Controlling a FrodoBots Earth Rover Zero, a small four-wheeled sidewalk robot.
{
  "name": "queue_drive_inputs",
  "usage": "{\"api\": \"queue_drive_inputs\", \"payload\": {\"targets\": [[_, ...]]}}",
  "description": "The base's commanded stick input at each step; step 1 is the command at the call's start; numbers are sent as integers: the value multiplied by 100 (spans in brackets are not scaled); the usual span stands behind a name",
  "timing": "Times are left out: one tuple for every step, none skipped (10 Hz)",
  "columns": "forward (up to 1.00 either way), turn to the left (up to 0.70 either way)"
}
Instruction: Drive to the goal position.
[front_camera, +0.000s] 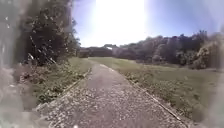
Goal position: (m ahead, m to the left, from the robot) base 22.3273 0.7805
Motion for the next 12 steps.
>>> {"api": "queue_drive_inputs", "payload": {"targets": [[100, 0], [100, 0], [100, 0], [100, 0], [100, 6], [100, 14], [100, 13], [100, 1], [100, 5], [100, 30], [100, 23], [100, 0]]}}
